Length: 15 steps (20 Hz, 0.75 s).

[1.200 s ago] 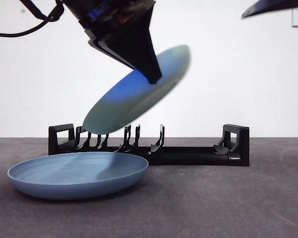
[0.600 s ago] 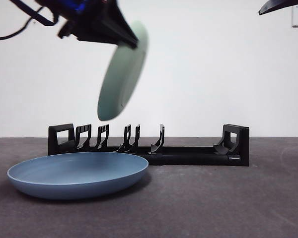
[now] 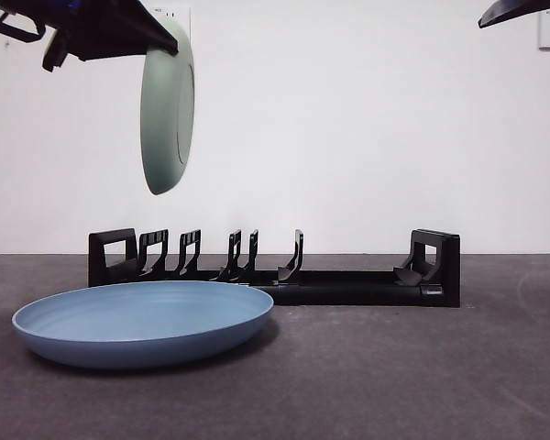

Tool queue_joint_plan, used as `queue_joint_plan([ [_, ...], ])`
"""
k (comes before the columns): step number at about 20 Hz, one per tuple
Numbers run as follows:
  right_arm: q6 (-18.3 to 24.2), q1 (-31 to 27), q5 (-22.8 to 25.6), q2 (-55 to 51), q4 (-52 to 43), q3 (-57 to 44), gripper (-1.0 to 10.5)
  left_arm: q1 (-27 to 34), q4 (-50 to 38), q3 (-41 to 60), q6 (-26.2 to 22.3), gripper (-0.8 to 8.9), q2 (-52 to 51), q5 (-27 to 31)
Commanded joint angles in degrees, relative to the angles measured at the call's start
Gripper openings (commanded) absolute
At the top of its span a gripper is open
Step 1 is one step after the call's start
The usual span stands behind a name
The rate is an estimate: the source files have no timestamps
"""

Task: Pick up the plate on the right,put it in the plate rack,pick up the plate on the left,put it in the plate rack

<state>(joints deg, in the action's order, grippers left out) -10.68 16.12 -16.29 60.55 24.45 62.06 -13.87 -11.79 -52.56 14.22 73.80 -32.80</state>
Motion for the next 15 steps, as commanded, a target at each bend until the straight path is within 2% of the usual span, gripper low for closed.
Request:
queue_joint_plan([
  [1,0.5,0.0,0.2,0.3,-0.2,0.0,4.7,0.2,-1.3,-0.4,1.1,-0.09,0.0,-0.5],
  [15,0.5,0.0,0.2,1.2,-0.2,0.0,4.7,0.2,-4.4,-0.4,1.0,-0.09,7.6,-0.3],
])
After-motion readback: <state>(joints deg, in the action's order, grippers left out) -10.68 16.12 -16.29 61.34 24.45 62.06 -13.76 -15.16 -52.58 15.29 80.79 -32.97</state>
